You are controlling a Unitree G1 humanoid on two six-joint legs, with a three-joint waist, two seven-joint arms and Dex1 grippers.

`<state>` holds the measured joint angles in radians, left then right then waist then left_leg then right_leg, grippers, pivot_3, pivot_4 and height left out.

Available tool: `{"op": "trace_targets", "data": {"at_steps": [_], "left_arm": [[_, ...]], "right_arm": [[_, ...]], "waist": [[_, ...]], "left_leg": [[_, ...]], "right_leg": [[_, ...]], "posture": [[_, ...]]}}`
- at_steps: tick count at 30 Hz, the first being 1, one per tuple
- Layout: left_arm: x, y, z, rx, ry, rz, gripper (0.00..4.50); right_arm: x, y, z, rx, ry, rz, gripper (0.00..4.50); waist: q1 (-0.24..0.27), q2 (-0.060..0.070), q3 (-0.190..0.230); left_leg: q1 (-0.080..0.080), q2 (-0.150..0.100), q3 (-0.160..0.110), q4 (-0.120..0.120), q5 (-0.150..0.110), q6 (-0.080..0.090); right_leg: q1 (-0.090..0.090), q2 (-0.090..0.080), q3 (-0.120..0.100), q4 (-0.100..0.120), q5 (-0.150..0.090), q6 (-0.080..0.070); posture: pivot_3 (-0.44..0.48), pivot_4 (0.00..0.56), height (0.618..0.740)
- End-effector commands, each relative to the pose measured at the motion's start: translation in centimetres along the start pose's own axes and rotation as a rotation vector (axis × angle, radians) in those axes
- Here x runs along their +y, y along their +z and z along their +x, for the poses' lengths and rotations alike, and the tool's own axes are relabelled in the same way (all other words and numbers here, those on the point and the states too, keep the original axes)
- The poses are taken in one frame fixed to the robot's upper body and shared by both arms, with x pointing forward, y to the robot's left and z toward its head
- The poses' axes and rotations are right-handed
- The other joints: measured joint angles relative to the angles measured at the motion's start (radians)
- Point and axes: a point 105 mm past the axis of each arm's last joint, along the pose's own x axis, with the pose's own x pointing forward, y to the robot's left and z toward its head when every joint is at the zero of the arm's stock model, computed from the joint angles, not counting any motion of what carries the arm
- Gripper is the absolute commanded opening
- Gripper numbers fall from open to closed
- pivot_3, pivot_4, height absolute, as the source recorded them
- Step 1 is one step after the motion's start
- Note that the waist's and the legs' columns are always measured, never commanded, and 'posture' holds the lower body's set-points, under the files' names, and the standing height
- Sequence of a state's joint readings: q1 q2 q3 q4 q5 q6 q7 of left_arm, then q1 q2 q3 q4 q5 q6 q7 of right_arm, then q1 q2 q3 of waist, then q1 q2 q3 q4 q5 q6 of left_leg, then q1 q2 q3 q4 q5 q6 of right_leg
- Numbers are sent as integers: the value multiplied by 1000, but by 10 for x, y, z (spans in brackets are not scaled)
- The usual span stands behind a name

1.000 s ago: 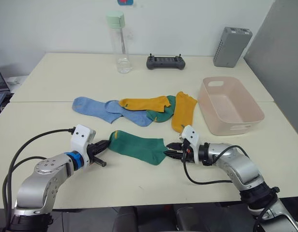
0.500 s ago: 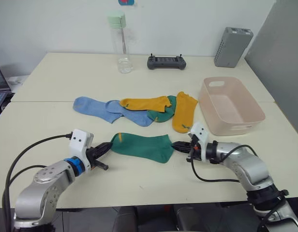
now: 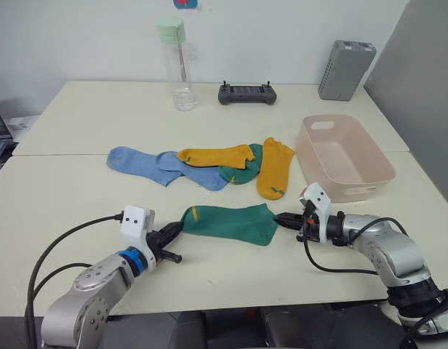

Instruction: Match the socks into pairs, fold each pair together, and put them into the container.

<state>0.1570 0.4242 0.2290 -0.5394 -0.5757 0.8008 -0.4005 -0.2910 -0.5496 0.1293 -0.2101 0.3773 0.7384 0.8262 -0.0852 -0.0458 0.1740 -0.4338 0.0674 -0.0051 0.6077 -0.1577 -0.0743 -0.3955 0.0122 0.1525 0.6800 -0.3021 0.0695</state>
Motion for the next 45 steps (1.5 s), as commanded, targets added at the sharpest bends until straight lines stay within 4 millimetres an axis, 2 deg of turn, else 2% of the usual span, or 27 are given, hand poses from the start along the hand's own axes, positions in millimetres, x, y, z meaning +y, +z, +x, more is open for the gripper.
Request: {"op": "trace_targets", "data": {"at_steps": [1,6,7,8,11,14,18,21,23,24,27,30,31,36,37,41,45], "left_arm": [[-8,5,-4,-31,-2,14,0],[-9,4,-4,-41,14,10,0],[-9,4,-3,-46,17,9,385],[-8,6,-3,-55,21,16,586],[-6,7,-3,-58,25,32,1502],[4,8,-9,-54,57,58,2447],[14,31,-20,-82,-2,142,3672],[20,58,-18,-130,-52,272,3672],[18,66,-9,-141,-96,403,3702],[9,67,-3,-147,-159,451,3702],[-15,64,15,-143,-333,542,3092],[-25,49,28,-91,-433,637,2164],[-28,42,33,-70,-459,662,1815],[-22,19,45,-1,-459,701,213],[-18,16,46,2,-444,707,38],[3,10,43,11,-369,706,38],[19,14,33,8,-340,714,38]], "right_arm": [[-1,13,1,-48,4,-32,17],[1,11,2,-39,7,-37,17],[1,11,1,-37,7,-37,0],[1,10,0,-36,7,-39,0],[0,13,-3,-49,-5,-58,722],[-5,20,-11,-72,-40,-95,1739],[-1,49,-19,-171,-49,-196,3074],[12,65,-9,-210,11,-241,3074],[20,69,2,-215,48,-273,2641],[25,69,8,-212,75,-293,2438],[36,63,29,-196,129,-359,1357],[40,55,44,-180,153,-381,240],[41,51,50,-168,160,-392,0],[29,20,55,-86,123,-402,0],[25,12,53,-63,111,-406,0],[11,-6,36,-42,61,-357,0],[7,-1,20,-79,37,-317,0]], "waist": [[0,0,0],[0,0,0],[0,0,0],[0,0,0],[0,0,0],[0,0,0],[0,0,0],[0,0,1],[-1,0,0],[-1,0,0],[0,0,0],[2,0,0],[3,0,0],[2,0,0],[2,0,0],[4,0,0],[3,0,0]], "left_leg": [[0,0,0,0,0,0],[0,0,0,0,0,0],[0,0,0,0,0,0],[0,0,0,0,0,0],[0,0,0,0,0,0],[0,0,0,0,0,0],[0,0,0,0,0,0],[0,0,0,0,0,0],[0,0,0,0,0,0],[0,0,0,0,0,0],[0,-1,2,-1,0,0],[-4,-1,2,-3,0,0],[-5,-1,2,-4,0,0],[-5,-1,1,-8,0,0],[-5,-1,1,-9,0,0],[-4,-1,1,-9,0,0],[-2,0,1,-8,0,0]], "right_leg": [[0,0,0,0,0,0],[0,0,0,0,0,0],[0,0,0,0,0,0],[0,0,0,0,0,0],[0,0,0,0,0,0],[0,0,0,0,0,0],[-1,0,0,0,0,-1],[-8,0,0,0,0,-1],[-8,0,1,0,0,-1],[-8,0,1,0,0,-1],[-8,-1,1,0,0,-1],[-7,-1,1,0,3,0],[-8,-1,1,0,5,-1],[-9,0,0,1,4,-2],[-9,0,0,0,4,-2],[-9,0,0,0,4,-2],[-7,0,0,1,2,3]], "posture": [[0,150,740],[0,150,740],[0,150,740],[0,150,740],[0,150,740],[0,150,740],[0,150,740],[0,150,740],[0,150,740],[0,150,740],[0,150,740],[0,150,740],[0,150,740],[0,150,740],[0,150,740],[0,150,740],[0,150,740]]}}
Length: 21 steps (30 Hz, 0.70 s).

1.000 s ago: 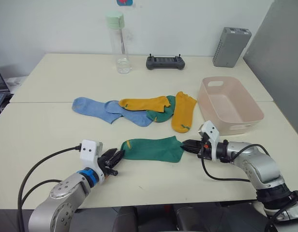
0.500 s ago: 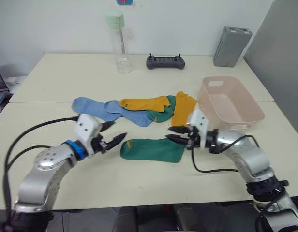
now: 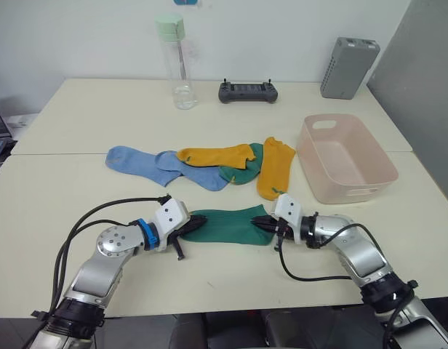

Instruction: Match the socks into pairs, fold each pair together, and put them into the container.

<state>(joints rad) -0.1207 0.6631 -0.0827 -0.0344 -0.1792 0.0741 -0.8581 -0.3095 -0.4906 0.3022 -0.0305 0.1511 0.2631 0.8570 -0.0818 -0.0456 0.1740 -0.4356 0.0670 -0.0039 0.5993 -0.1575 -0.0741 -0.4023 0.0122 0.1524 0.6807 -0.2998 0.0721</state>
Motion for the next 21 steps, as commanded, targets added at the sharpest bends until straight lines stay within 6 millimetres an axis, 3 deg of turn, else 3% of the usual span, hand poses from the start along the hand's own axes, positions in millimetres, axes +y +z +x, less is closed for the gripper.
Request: {"op": "trace_targets", "data": {"at_steps": [1,6,9,15,21], "left_arm": [[12,-4,-18,5,36,21,38],[0,13,-25,-86,-40,-14,38],[-13,12,-27,-64,-104,-22,38],[-12,-10,-33,57,-89,18,38],[1,-15,-45,69,-44,-18,38]], "right_arm": [[-4,8,-17,-44,-22,30,0],[7,27,-19,-110,19,29,0],[19,33,-11,-138,55,60,0],[31,18,-7,-65,84,49,0],[30,-4,-23,42,95,11,0]], "waist": [[-1,0,0],[-4,0,0],[-2,0,0],[1,0,0],[0,0,0]], "left_leg": [[1,0,0,0,0,0],[2,0,1,1,0,0],[1,0,1,1,0,0],[1,0,0,0,0,0],[2,0,1,1,0,0]], "right_leg": [[1,0,0,0,0,0],[1,0,2,0,-1,-2],[1,0,1,0,-1,-1],[0,0,1,0,-1,-2],[0,0,1,0,-3,-6]], "posture": [[0,150,740],[0,150,740],[0,150,740],[0,150,740],[0,150,740]]}}
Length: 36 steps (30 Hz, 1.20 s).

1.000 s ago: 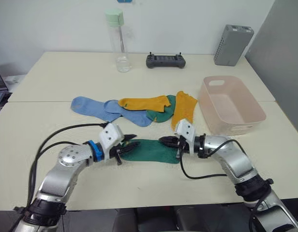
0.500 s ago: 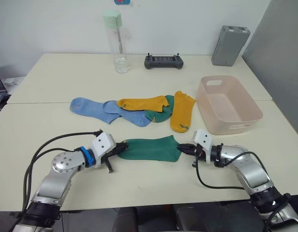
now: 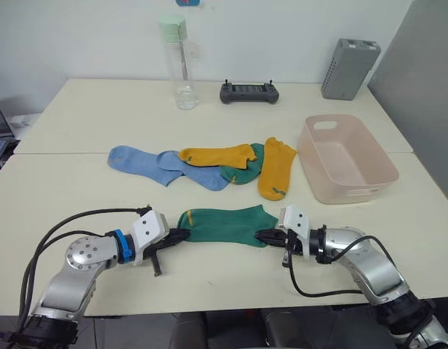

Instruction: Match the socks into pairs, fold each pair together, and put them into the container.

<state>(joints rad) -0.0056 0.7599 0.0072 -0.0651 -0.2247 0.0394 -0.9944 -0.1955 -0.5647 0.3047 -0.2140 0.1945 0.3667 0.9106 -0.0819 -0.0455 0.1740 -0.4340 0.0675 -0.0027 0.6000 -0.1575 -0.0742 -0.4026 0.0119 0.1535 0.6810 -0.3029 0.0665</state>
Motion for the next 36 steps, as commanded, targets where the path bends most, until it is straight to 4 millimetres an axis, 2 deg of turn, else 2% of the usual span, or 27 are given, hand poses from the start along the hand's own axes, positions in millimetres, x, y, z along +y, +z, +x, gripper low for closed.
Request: {"op": "trace_targets", "data": {"at_steps": [1,5,8,9,13,16,21,22,29,36], "left_arm": [[10,-1,-11,1,44,-31,38],[25,11,-25,-83,151,-169,38],[48,12,-42,-135,335,-260,38],[57,9,-49,-137,408,-273,440],[81,-4,-72,-174,652,-343,1595],[81,-10,-74,-172,707,-358,2521],[76,-8,-68,-165,685,-342,4141],[77,-8,-68,-165,690,-339,4471],[80,0,-65,-167,674,-312,4471],[80,33,-43,-207,570,-222,4471]], "right_arm": [[-2,0,-10,2,-15,-23,0],[-15,18,-28,-105,-100,33,0],[-30,34,-41,-183,-226,28,0],[-35,37,-44,-196,-271,25,403],[-47,40,-51,-214,-386,30,1672],[-52,36,-50,-214,-428,45,2703],[-56,37,-48,-222,-443,53,4497],[-56,37,-48,-223,-442,54,4500],[-57,39,-45,-226,-440,54,4500],[-56,46,-36,-203,-424,20,4500]], "waist": [[0,0,0],[-1,0,0],[-1,0,0],[-1,0,0],[-1,0,0],[-1,0,0],[-1,0,0],[-1,0,0],[-1,0,0],[1,0,0]], "left_leg": [[0,0,0,0,0,0],[0,0,0,1,0,0],[0,0,0,1,0,0],[0,1,0,0,0,0],[0,1,0,0,0,0],[0,0,0,1,0,0],[0,0,0,0,0,0],[0,0,0,0,0,0],[0,0,0,1,0,0],[0,0,0,1,0,0]], "right_leg": [[0,0,0,0,0,0],[0,0,0,1,0,0],[0,0,0,1,0,1],[0,0,0,1,3,5],[0,0,-1,1,3,6],[1,0,0,0,3,6],[1,0,0,0,3,6],[1,0,-1,0,3,6],[1,0,0,0,3,6],[1,0,-1,0,4,6]], "posture": [[0,150,740],[0,150,740],[0,150,740],[0,150,740],[0,150,740],[0,150,740],[0,150,740],[0,150,740],[0,150,740],[0,150,740]]}}
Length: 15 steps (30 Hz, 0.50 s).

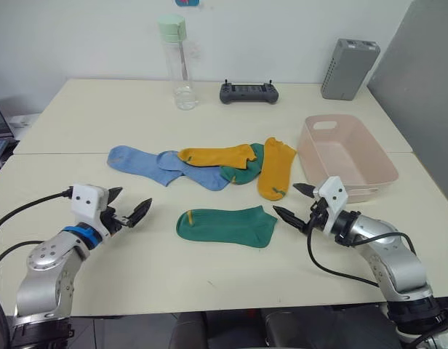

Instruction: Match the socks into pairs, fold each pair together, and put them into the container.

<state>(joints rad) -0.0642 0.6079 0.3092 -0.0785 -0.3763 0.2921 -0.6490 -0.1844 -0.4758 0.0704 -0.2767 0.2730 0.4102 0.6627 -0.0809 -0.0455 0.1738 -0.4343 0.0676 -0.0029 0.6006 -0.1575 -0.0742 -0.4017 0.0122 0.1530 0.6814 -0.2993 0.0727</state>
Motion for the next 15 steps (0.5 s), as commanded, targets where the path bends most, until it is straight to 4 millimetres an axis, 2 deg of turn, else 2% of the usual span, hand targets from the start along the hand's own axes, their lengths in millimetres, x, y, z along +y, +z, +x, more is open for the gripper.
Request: {"op": "trace_targets", "data": {"at_steps": [1,5,9,15], "left_arm": [[-10,26,8,-63,-54,70,4471],[-36,36,18,-81,-187,83,4471],[-61,49,18,-94,-337,47,4471],[-76,71,16,-86,-479,36,4471]], "right_arm": [[0,17,6,-29,-2,-56,4500],[5,28,34,-11,6,-97,4500],[11,33,60,0,49,-74,4500],[14,37,104,36,89,-116,4500]], "waist": [[-1,0,0],[-9,0,0],[-6,0,0],[-5,0,0]], "left_leg": [[0,0,0,0,0,0],[0,0,1,1,0,0],[0,0,0,1,0,0],[-2,0,-1,1,0,0]], "right_leg": [[0,0,0,0,0,0],[0,0,1,0,1,1],[-1,1,0,1,3,-2],[-2,1,0,0,3,-4]], "posture": [[0,150,740],[0,150,740],[0,150,740],[0,150,740]]}}
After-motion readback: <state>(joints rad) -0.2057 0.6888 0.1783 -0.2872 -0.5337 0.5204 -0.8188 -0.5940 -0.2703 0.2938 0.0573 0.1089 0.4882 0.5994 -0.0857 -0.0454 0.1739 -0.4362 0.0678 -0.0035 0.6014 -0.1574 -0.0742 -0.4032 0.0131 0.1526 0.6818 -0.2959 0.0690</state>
